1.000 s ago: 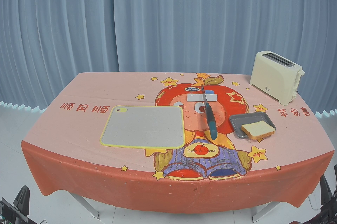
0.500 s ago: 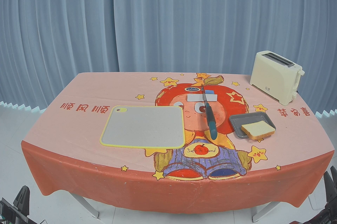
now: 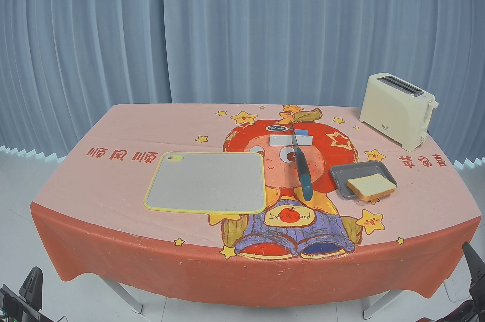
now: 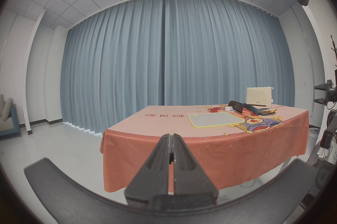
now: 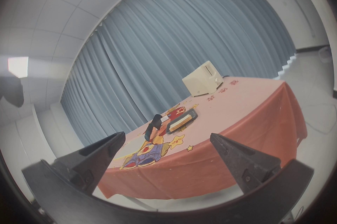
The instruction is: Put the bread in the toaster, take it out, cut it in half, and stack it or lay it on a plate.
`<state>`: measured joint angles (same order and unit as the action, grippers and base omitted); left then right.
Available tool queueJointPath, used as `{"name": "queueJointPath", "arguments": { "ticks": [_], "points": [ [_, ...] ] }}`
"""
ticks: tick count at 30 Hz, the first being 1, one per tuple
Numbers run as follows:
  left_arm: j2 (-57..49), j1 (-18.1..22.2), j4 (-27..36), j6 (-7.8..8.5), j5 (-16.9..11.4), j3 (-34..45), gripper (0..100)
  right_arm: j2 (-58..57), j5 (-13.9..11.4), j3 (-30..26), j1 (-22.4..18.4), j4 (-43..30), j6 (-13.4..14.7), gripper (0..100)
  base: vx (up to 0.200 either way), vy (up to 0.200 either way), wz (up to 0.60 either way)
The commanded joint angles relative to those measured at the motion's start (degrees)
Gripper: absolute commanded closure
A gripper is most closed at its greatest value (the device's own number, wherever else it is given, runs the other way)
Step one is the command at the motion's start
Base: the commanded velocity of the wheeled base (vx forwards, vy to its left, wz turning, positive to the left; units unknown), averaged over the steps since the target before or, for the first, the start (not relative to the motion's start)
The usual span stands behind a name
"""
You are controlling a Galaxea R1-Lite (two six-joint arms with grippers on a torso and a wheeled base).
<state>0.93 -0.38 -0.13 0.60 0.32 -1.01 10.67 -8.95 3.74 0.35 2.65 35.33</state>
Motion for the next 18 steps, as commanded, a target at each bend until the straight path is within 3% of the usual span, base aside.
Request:
{"name": "queueJointPath", "arguments": {
  "ticks": [1, 4, 12, 18],
  "points": [
    [-0.05, 0.03, -0.04, 0.02, 0.03, 1.01, 100, 3.4, -0.54, 0.48, 0.0, 0.08, 1.5, 0, 0.0, 0.0, 0.0],
    [-0.05, 0.03, -0.04, 0.02, 0.03, 1.01, 100, 5.94, -1.6, 0.56, 0.44, 0.08, 5.63, 0, 0.0, 0.0, 0.0],
    [-0.05, 0.03, -0.04, 0.02, 0.03, 1.01, 100, 9.02, -1.69, 0.56, 3.6, 0.08, 10.29, 0, 0.0, 0.0, 0.0],
    [-0.05, 0.03, -0.04, 0.02, 0.03, 1.01, 100, 9.9, -1.69, 0.12, 7.82, 0.08, 15.91, 0, 0.0, 0.0, 0.0]
  ]
}}
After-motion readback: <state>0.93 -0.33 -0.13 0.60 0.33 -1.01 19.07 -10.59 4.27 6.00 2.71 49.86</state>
